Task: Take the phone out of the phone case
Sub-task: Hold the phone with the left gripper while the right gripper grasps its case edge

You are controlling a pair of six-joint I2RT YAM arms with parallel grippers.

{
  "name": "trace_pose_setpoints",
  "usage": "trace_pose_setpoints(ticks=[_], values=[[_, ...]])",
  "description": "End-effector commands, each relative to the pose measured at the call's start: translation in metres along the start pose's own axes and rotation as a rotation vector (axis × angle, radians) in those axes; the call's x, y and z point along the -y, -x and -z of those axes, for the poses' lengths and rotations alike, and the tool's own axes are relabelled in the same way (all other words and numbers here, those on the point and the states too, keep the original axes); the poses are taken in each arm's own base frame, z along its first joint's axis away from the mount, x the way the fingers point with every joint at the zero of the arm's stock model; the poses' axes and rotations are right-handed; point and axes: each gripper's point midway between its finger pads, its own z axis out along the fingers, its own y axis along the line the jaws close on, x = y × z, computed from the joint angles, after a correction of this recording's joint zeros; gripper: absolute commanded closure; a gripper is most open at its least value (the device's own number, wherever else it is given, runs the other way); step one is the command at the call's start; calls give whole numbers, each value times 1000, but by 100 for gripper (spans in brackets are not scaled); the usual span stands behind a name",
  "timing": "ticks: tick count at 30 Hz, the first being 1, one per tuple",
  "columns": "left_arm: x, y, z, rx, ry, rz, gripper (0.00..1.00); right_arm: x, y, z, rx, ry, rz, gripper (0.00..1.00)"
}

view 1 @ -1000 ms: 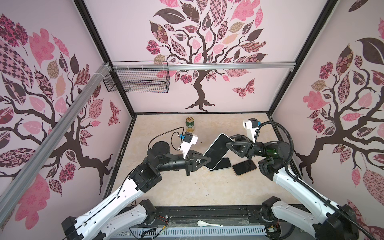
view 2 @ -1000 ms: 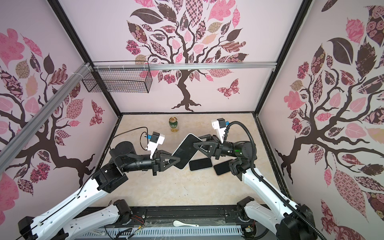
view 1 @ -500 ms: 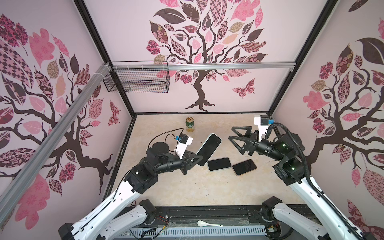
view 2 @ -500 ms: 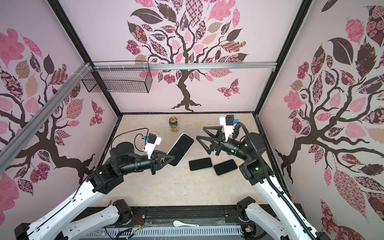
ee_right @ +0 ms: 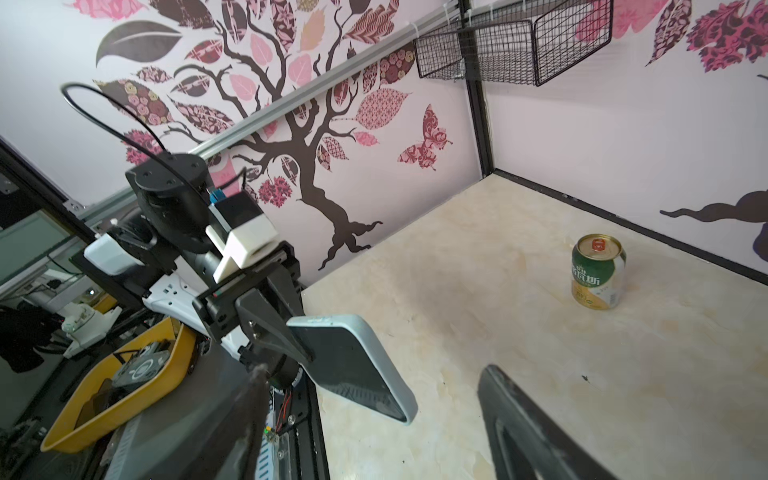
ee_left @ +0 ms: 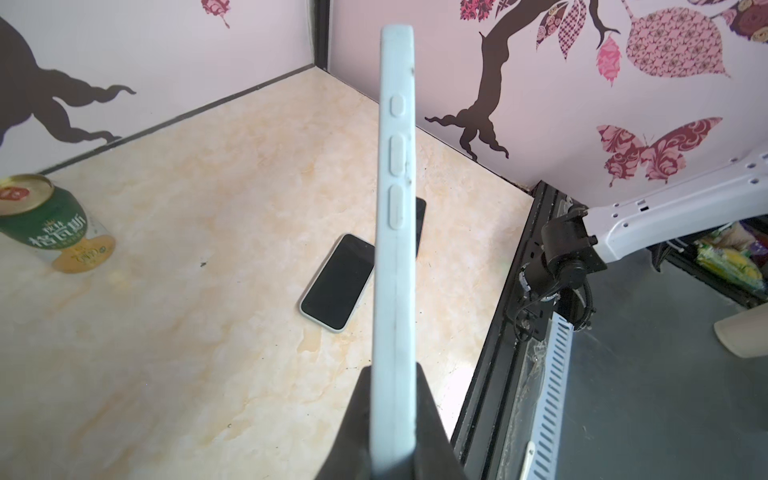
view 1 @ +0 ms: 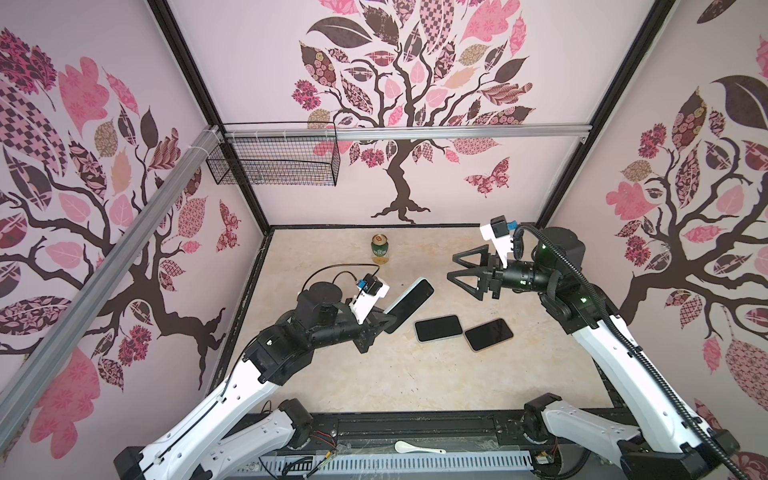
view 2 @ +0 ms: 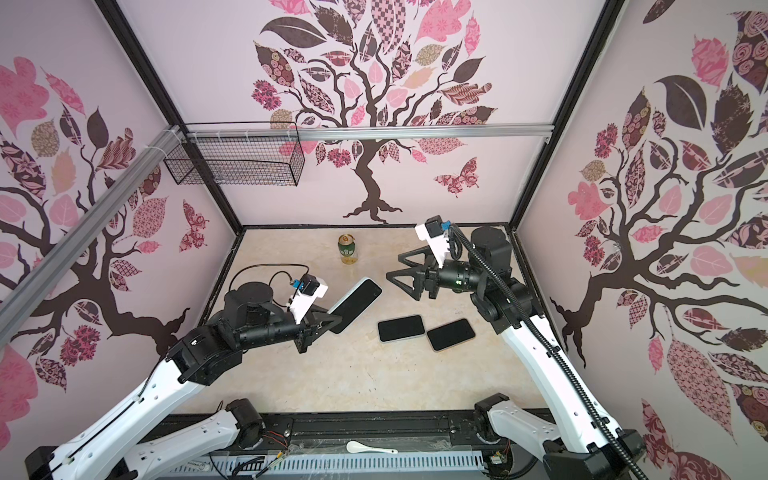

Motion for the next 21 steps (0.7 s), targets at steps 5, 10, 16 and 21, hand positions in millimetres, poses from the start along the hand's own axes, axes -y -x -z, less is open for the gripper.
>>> trace_pose_setpoints(ticks=[5, 10, 16, 21], values=[[23, 22, 21, 42, -90, -172, 100, -4, -35, 3, -121, 13, 239, 23], [22, 27, 29, 53, -72, -92, 100, -17, -66, -2, -226, 54, 386, 31], [37, 6, 43, 1, -135, -147, 100, -19, -103, -6, -291, 140, 523, 44], [49, -9, 45, -78, -247, -194, 100, -19, -115, -12, -268, 197, 570, 47]])
